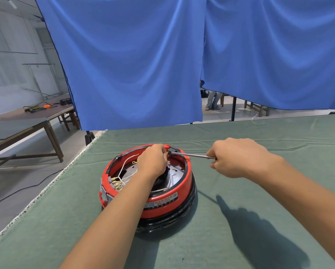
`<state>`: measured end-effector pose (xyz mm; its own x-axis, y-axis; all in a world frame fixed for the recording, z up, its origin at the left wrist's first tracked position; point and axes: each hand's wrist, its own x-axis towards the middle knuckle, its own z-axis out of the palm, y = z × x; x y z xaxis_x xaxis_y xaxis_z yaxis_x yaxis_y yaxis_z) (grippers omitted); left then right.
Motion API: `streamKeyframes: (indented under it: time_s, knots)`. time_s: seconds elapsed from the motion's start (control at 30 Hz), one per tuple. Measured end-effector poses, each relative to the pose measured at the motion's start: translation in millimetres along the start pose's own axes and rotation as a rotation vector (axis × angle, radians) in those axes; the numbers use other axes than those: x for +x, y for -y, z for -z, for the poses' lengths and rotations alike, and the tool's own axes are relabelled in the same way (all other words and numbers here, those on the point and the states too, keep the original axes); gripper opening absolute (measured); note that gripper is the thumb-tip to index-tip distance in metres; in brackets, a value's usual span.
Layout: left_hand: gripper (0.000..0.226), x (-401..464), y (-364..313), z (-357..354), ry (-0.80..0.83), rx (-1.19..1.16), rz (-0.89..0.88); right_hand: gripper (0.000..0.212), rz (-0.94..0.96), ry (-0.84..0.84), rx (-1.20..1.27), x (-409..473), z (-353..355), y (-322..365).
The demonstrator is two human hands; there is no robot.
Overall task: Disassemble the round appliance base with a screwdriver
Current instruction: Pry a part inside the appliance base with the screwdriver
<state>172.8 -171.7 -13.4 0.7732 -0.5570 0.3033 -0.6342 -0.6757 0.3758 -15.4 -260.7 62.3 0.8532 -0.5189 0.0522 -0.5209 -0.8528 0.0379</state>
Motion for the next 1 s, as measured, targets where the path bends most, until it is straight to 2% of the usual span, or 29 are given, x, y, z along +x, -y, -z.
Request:
streamKeyframes:
  time_s: [0.13, 0.2, 0.27, 0.37, 0.47, 0.67, 0.77, 0.87, 1.0]
  knots:
    - [0.019, -0.4, 0.1, -0.9, -0.004, -0.012, 0.007, 0.024, 0.003, -0.036, -0.006, -9.7, -9.5, 3.3]
    - [0.019, -0.3, 0.1, -0.8, -0.008, -0.007, 0.007, 0.020, 0.007, -0.072, 0.014, -19.7, -17.5, 16.6]
    - [0.019, -0.4, -0.1, -0.7, -0.010, -0.006, 0.006, 0.007, 0.025, -0.076, 0.019, -29.3, -21.2, 33.0]
    - [0.018, -0.8, 0.0, -0.8, -0.011, -0.002, 0.000, 0.018, 0.037, -0.052, 0.038, -38.0, -18.6, 52.2]
    - [0.019, -0.1, 0.7, -1.2, -0.013, 0.002, -0.007, 0.018, 0.046, -0.059, 0.029, -37.7, -15.5, 57.6]
    - [0.019, 3.7, 3.7, -2.2, -0.026, 0.015, -0.012, 0.019, 0.084, -0.143, -0.047, -27.8, -11.0, 43.0]
    - [0.020, 5.5, 4.9, -2.0, -0.022, 0.011, -0.008, 0.007, 0.092, -0.182, -0.071, -18.4, -13.4, 27.9]
    - [0.021, 7.3, 6.6, -1.5, -0.030, 0.012, 0.008, 0.017, 0.121, -0.181, -0.127, -7.3, -20.6, 13.5]
    - [0.020, 8.6, 8.2, -1.5, -0.030, 0.007, 0.036, 0.019, 0.148, -0.162, -0.186, -3.2, -25.7, 1.4]
